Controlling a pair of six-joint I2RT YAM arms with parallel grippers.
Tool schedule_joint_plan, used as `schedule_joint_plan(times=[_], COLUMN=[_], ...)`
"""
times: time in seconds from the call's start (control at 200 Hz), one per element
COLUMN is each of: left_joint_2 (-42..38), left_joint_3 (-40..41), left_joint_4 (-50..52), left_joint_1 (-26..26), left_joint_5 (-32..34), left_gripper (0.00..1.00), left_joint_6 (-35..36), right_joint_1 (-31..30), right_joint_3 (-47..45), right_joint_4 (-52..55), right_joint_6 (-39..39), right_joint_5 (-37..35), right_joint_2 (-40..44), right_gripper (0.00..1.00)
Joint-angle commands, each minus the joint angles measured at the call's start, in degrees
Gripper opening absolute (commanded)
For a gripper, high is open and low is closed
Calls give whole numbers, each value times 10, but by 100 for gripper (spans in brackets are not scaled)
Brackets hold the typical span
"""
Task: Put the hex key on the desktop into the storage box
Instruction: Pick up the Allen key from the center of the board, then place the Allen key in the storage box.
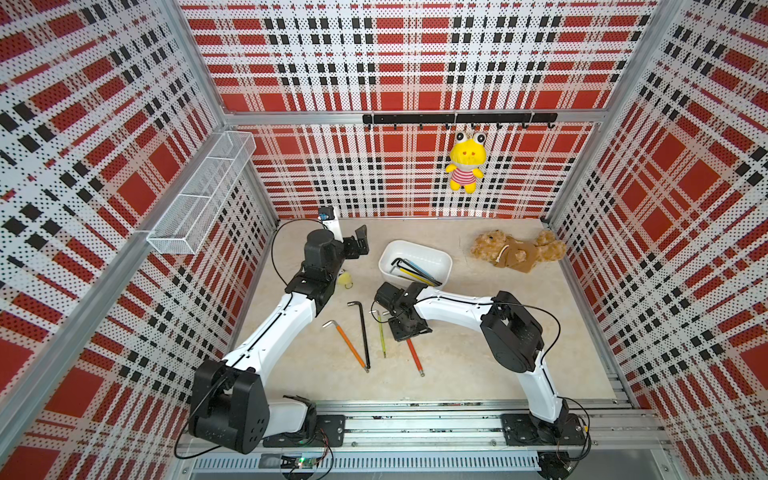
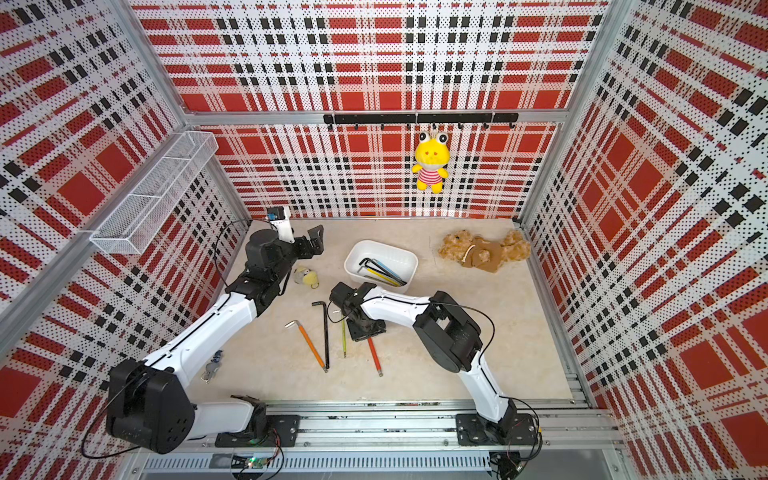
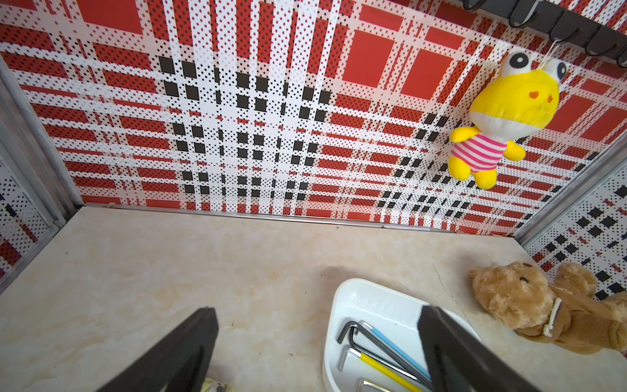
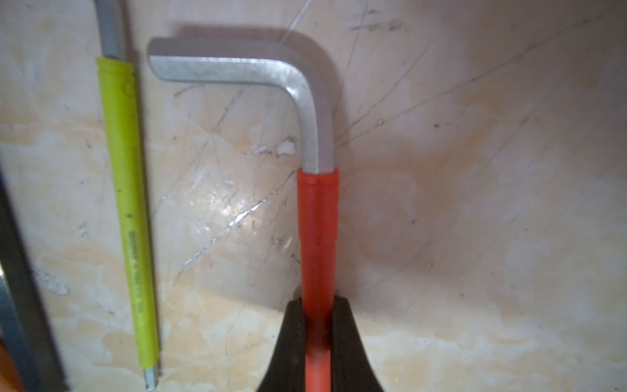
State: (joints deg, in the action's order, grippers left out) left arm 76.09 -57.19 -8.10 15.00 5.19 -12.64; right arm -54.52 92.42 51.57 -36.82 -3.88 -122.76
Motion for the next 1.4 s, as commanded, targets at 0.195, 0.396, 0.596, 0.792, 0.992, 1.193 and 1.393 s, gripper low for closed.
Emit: schedule_joint_plan(times=[0.195, 0.396, 0.596, 0.792, 0.992, 1.193, 1.393], left_joint_2=[-21, -41, -65, -64, -74, -76, -78], left_joint_3=[8, 29, 43, 42, 44, 43, 40], left_joint_4=[-13, -36, -49, -46, -45, -44, -43], left_joint_1=[-3, -4, -4, -3, -3, -22, -24], left_joint_5=[4, 38, 58, 58, 70, 69, 70], left_gripper=[99, 99, 99, 99, 99, 99, 99], left_joint_6=[-1, -8, -11, -11, -5, -4, -4], right_joint_1=[45, 122, 175, 202, 224, 237, 241], right_joint_3=[-20, -36, -5, 61, 172, 250, 281], right_joint_4=[-44, -108, -188, -232, -198, -161, -129], right_joint_6=[104, 215, 350, 441, 488, 508, 514], right_joint_5=[-5, 64, 140, 166, 182, 178, 160], right_joint_2=[80, 150, 193, 154, 43, -45, -92], right_gripper=[0, 0, 0, 0, 0, 0, 0])
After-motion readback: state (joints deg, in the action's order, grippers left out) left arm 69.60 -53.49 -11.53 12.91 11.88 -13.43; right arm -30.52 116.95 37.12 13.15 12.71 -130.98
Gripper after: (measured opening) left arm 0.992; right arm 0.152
